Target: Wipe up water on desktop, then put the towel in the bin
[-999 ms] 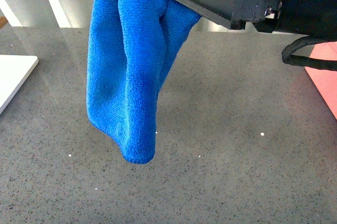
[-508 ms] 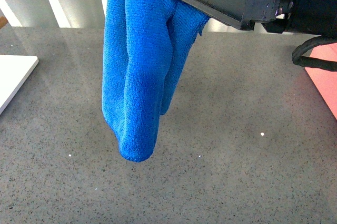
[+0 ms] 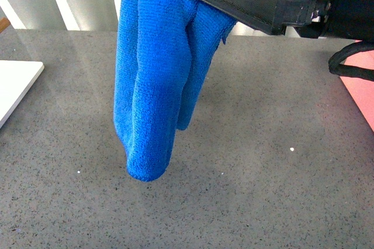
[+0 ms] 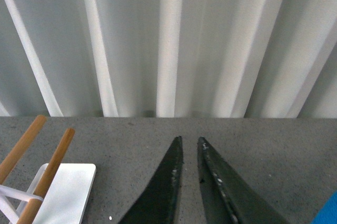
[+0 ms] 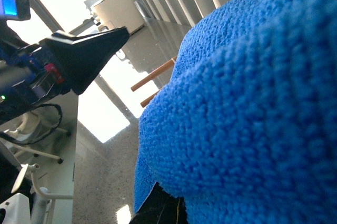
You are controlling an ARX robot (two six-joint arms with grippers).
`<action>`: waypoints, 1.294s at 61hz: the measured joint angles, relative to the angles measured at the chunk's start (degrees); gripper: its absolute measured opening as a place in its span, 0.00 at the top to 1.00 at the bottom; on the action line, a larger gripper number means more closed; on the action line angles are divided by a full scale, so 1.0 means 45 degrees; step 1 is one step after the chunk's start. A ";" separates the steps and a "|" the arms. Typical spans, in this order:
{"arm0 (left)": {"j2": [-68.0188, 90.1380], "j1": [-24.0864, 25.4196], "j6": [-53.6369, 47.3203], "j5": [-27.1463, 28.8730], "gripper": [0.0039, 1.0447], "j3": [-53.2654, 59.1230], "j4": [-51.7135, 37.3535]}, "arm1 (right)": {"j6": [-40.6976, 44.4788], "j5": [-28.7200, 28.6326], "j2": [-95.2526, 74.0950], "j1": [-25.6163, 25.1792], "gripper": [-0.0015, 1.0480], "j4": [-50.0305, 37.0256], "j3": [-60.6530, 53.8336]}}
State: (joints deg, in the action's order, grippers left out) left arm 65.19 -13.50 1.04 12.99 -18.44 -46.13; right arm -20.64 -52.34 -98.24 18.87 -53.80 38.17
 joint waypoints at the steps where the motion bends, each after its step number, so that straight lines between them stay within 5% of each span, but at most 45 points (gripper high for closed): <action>1: -0.0083 0.0044 -0.0005 -0.0063 0.93 0.0078 0.0000 | 0.0015 0.0024 0.0005 -0.0005 0.96 0.0029 0.0000; 45: -0.5421 0.2817 -0.0136 -0.2817 0.97 0.3259 0.2127 | 0.0457 0.0194 0.0170 0.0005 0.96 0.0617 -0.0010; 79: -0.8888 0.2968 -0.0141 -0.2885 0.97 0.3813 0.4677 | 0.0549 0.0175 0.0175 0.0068 0.96 0.0879 -0.0005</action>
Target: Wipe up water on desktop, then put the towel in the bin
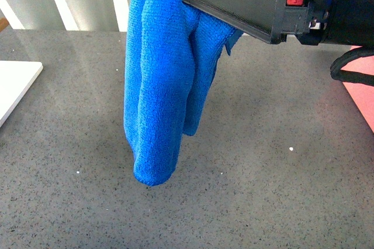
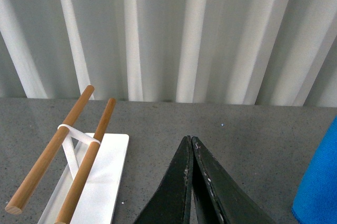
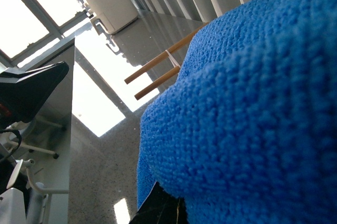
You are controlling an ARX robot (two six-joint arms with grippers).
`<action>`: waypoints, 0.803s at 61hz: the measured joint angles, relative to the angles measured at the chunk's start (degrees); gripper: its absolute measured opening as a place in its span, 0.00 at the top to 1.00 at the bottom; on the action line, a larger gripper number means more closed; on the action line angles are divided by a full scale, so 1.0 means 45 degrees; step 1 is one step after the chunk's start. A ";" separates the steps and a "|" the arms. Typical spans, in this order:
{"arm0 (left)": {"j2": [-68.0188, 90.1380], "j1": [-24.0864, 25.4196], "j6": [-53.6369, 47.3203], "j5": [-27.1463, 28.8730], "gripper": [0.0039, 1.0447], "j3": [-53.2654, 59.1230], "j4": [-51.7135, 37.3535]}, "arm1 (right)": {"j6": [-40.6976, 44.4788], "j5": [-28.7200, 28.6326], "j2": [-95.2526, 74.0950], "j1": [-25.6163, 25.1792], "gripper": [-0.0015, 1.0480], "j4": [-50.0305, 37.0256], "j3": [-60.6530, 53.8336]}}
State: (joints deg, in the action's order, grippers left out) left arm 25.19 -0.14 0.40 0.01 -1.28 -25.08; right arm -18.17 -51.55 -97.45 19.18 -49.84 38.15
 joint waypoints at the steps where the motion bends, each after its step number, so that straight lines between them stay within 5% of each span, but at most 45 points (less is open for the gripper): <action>1: -0.0053 0.0000 0.0005 0.0000 0.97 0.0000 0.0049 | 0.0000 0.0000 0.0000 0.0000 0.96 0.0000 0.0000; 49: -0.3249 0.0000 0.0005 0.0000 0.97 0.0005 0.3186 | 0.0340 0.0214 0.0015 0.0058 0.96 0.0452 0.0005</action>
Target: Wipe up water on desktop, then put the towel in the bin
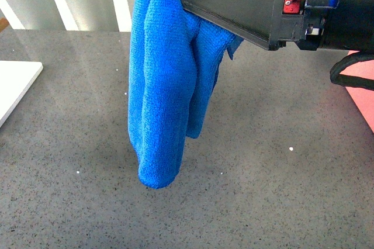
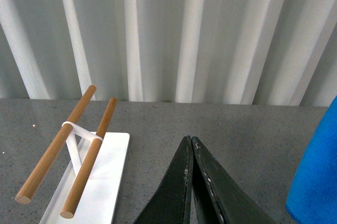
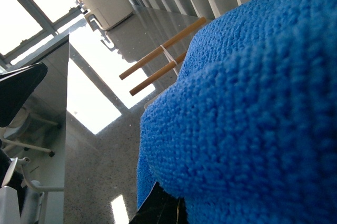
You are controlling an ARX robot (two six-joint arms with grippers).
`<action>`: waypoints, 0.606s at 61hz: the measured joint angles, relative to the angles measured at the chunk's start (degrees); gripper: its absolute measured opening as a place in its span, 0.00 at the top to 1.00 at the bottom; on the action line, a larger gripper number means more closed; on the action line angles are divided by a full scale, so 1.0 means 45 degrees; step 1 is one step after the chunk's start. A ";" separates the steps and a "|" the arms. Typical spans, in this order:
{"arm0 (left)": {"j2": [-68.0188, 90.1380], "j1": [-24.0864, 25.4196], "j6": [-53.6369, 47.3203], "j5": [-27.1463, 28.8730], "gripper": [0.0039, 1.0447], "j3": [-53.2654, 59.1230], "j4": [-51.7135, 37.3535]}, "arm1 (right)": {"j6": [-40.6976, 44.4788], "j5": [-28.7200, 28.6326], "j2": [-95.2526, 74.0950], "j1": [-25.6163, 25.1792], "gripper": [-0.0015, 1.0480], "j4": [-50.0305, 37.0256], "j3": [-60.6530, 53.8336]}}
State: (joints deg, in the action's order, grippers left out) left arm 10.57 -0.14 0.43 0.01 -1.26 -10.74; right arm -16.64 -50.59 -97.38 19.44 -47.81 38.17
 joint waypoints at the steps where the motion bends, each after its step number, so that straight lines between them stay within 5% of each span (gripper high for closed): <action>1: -0.0029 0.0000 0.0000 0.0000 0.97 0.0000 0.0024 | -0.0005 0.0005 0.0000 0.0005 0.96 0.0000 0.0000; 10: -0.1729 0.0005 -0.0005 -0.0005 0.97 -0.0005 0.2157 | 0.0000 0.0029 0.0005 0.0053 0.96 0.0000 0.0000; 29: -0.2297 0.0005 0.0005 0.0000 0.97 -0.0005 0.2380 | 0.0243 0.0272 0.0073 0.0112 0.96 0.0413 0.0029; 37: -0.2297 0.0005 0.0000 0.0000 0.76 -0.0005 0.2380 | 0.1258 0.1316 0.0092 0.0141 0.96 0.2006 0.0282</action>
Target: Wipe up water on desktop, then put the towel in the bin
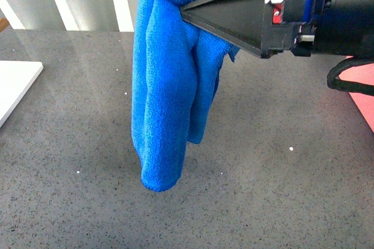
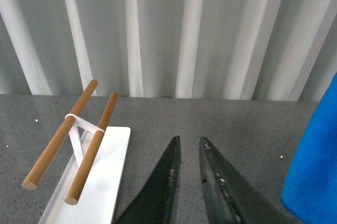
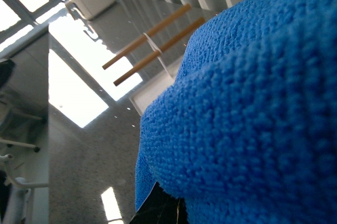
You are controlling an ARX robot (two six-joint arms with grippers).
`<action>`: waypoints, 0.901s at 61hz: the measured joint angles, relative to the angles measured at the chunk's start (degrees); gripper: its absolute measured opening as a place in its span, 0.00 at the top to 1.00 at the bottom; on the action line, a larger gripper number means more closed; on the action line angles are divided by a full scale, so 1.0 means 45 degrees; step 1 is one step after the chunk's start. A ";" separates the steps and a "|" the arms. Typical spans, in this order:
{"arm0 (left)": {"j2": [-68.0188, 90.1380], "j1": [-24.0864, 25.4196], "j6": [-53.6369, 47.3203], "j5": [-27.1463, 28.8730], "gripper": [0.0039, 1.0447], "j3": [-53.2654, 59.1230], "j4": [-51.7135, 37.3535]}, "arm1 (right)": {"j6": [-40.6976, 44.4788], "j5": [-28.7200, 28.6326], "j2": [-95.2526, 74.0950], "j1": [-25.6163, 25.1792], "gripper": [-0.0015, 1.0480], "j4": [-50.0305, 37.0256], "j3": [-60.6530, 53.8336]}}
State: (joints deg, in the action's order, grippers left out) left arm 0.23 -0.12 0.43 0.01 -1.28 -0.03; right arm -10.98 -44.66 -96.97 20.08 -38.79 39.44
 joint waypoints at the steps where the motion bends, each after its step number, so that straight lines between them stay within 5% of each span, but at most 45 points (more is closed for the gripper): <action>1: 0.0000 0.0000 0.0000 0.0000 0.73 0.0000 0.0000 | 0.0223 0.0223 0.0000 0.0000 0.96 0.0355 0.0044; 14: 0.0000 0.0000 0.0000 0.0000 0.39 0.0000 0.0000 | 0.2875 0.2511 0.0228 -0.0204 0.96 0.3993 0.0733; 24: 0.0000 0.0000 -0.0010 -0.0005 0.05 0.0000 0.0000 | 0.5416 0.4896 0.0248 -0.0724 0.96 0.8952 0.2259; 36: 0.0000 0.0000 -0.0029 0.0000 0.06 0.0000 0.0000 | 0.8165 0.7582 -0.1666 -0.1685 0.96 1.1613 0.3055; 55: -0.0005 0.0000 -0.0034 0.0000 0.06 0.0000 0.0000 | 0.8670 0.8063 -0.4255 -0.1894 0.96 0.9957 0.3983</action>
State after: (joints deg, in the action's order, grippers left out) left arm 0.21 -0.12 0.27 0.01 -1.28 -0.03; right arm 28.03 -8.38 -116.11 11.55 6.02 57.36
